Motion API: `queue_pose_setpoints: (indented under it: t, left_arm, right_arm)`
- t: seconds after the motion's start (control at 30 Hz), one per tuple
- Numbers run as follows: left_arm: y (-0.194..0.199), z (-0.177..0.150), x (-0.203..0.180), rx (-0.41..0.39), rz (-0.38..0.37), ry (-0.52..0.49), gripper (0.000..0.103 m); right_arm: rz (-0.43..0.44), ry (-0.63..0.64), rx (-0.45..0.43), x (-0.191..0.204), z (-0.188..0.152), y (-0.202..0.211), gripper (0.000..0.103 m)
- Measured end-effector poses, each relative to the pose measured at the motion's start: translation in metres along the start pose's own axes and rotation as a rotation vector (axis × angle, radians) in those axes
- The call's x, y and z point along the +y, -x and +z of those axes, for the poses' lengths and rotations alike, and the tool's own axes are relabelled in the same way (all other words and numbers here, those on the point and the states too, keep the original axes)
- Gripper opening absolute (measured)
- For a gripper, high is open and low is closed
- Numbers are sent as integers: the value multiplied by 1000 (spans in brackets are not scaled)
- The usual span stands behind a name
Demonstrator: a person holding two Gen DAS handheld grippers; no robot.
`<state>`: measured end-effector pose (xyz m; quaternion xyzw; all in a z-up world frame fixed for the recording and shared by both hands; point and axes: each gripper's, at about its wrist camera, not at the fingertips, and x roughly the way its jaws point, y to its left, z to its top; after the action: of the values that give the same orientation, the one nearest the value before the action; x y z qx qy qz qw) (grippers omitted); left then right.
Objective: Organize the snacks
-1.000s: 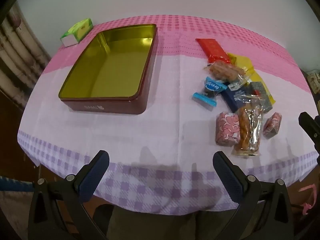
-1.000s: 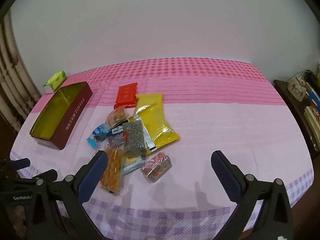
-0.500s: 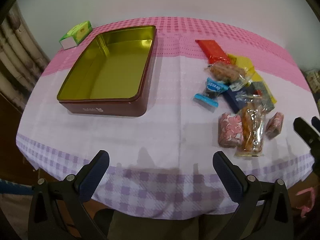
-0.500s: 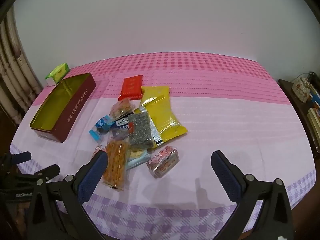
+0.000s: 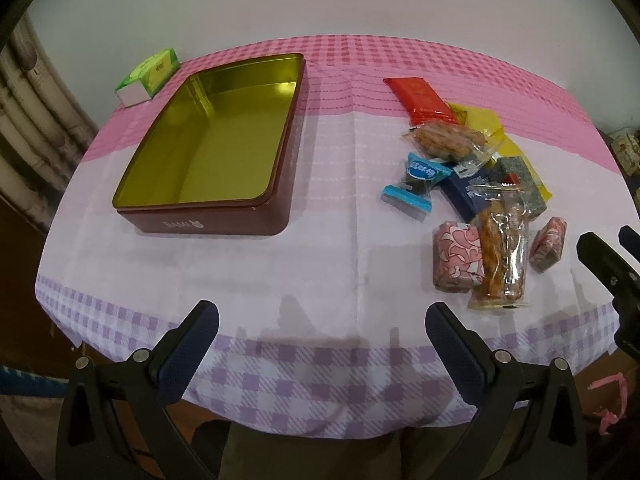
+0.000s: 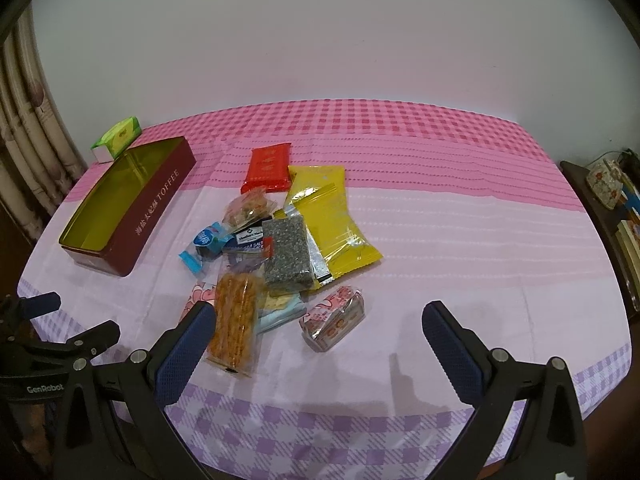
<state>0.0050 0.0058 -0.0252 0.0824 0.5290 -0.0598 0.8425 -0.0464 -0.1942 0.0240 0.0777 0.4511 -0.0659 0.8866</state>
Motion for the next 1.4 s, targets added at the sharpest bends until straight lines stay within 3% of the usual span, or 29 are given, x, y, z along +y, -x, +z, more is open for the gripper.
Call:
queue_pose_setpoints:
  t: [1.4]
  left_arm:
    - [-2,-2,4,4,23,4,103]
  right_arm:
    - [-13,3,8,3,-2,-4,102]
